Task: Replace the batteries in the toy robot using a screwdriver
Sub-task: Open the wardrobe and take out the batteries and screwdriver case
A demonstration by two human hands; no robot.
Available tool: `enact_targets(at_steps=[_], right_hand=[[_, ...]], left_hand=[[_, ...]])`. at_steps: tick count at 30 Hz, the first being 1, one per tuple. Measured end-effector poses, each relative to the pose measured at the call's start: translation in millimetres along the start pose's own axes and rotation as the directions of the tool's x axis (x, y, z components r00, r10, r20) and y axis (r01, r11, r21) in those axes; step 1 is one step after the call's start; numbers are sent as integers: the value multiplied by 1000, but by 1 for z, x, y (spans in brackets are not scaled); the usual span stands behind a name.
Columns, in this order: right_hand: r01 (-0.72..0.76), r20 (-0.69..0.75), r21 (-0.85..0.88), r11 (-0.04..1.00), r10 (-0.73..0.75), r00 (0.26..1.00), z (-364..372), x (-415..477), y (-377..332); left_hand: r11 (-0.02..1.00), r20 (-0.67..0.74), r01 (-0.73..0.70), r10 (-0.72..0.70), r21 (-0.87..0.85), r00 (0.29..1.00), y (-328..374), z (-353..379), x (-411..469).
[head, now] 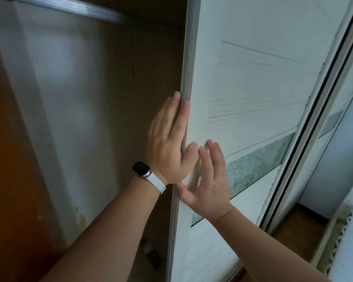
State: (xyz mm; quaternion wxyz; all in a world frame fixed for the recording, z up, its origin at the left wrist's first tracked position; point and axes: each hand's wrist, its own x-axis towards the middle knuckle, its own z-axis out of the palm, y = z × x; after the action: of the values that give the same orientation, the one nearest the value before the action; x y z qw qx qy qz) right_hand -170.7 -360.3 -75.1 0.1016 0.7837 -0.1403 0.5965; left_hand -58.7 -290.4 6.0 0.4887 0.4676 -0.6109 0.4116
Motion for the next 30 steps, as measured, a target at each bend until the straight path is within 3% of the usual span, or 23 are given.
enact_targets(at_steps=[22,30], right_hand=[[32,-69,-83,996,-38,997,5,-2,195],[55,-30,-107,993,-58,998,0,1,259]], left_hand=[[981,-8,-143,143,-130,990,6,198,41],[961,-28,-192,190,-201,981,7,266,53]])
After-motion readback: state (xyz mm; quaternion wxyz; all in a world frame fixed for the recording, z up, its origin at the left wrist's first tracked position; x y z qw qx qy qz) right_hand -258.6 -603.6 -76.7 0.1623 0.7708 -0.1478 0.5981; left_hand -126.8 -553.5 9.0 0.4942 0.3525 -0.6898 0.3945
